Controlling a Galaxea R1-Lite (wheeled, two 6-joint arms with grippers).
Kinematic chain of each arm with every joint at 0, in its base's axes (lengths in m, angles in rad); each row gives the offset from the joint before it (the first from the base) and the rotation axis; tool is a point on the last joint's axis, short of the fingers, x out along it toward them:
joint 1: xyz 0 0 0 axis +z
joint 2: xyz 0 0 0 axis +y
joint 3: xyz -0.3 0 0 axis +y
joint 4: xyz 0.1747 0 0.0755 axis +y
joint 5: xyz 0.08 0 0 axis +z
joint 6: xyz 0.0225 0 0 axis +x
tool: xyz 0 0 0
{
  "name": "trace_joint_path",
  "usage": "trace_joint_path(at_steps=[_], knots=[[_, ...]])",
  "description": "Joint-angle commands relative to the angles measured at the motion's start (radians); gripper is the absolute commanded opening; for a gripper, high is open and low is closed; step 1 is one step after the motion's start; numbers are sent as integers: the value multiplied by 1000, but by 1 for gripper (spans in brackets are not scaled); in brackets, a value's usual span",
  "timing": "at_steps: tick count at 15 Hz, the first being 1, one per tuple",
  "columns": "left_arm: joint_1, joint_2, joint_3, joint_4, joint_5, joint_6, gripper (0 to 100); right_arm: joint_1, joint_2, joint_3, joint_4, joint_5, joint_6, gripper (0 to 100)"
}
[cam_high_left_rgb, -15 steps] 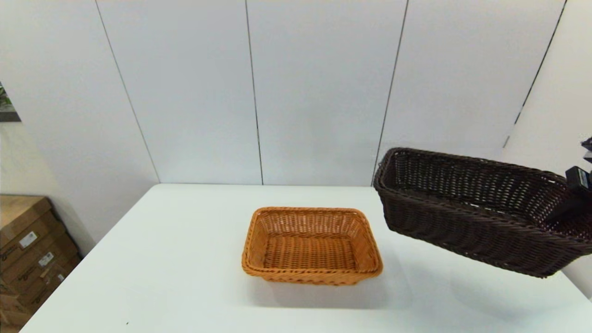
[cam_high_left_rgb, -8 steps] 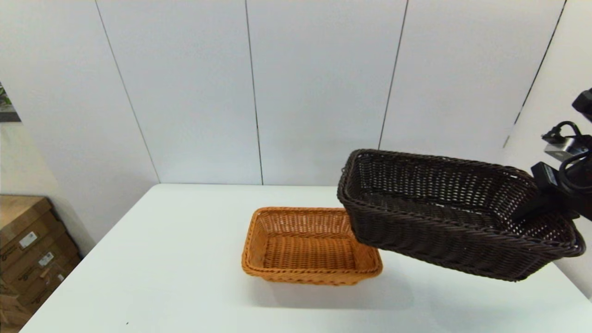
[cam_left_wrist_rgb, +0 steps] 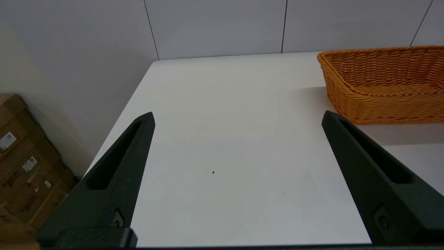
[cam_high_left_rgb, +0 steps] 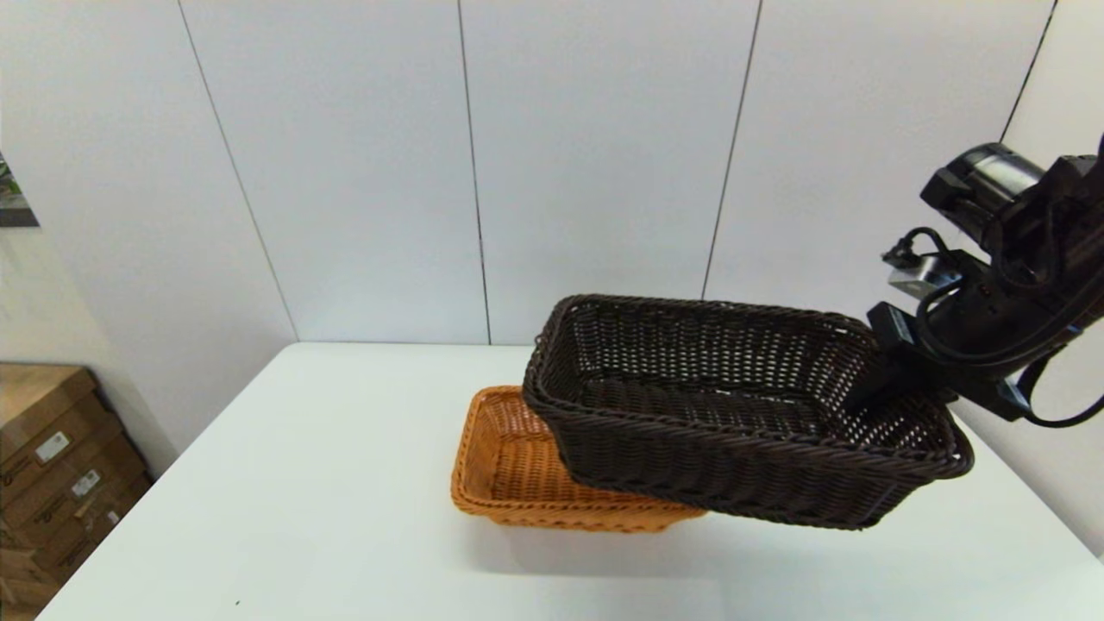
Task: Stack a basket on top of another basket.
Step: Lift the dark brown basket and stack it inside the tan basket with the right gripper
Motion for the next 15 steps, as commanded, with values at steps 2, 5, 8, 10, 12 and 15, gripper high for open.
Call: trace_joint_path(at_steps=[2,5,8,10,12,15], knots=[[0,0,0,0,0,0,100,104,101,-99,6,-1,30,0],[0,0,0,0,0,0,100,150,165,-168,6,-1,76,0],[0,0,0,0,0,0,100,187,216,-198,-24,-1,79,0],[0,0,0,0,0,0,100,216,242,-201,-58,-2,94,0],[0,0,0,0,0,0,100,253,262,-207,-84,-2,109,0],[0,0,0,0,0,0,100,287,294,-228,-90,-2,129,0]])
